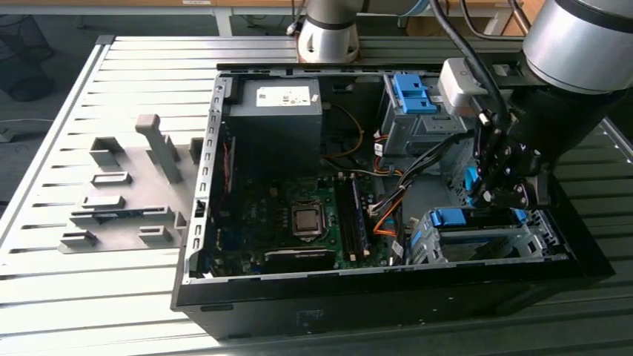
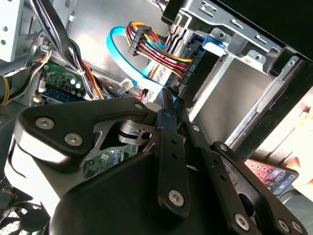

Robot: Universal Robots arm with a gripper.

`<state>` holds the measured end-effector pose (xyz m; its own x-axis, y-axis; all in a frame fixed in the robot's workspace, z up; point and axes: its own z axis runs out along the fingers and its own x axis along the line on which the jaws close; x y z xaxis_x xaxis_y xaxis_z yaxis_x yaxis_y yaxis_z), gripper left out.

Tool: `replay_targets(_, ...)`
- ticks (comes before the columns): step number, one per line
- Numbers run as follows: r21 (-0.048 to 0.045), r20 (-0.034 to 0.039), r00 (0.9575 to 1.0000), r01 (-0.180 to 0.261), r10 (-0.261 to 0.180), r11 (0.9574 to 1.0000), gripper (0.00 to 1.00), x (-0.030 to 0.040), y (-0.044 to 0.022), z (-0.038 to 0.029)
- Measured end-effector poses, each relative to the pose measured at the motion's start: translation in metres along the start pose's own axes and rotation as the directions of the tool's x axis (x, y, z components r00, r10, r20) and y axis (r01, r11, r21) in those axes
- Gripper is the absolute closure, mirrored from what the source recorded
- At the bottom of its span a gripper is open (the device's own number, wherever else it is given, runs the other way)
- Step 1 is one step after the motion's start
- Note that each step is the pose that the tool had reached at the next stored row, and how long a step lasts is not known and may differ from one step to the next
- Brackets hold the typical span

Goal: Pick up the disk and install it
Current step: 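Insert the second disk wire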

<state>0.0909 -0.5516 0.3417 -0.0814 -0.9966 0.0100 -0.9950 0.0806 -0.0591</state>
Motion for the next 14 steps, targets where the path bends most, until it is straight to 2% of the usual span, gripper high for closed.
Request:
replay_targets(9,0.0001,-0.0002,1.0,-0.001,0.001,1.0,0.84,0.0019,-0.0001,0.0021)
replay_targets(14,0.0001,-0.0002,1.0,-0.001,0.001,1.0,0.84,0.0016,-0.0031,0.0029)
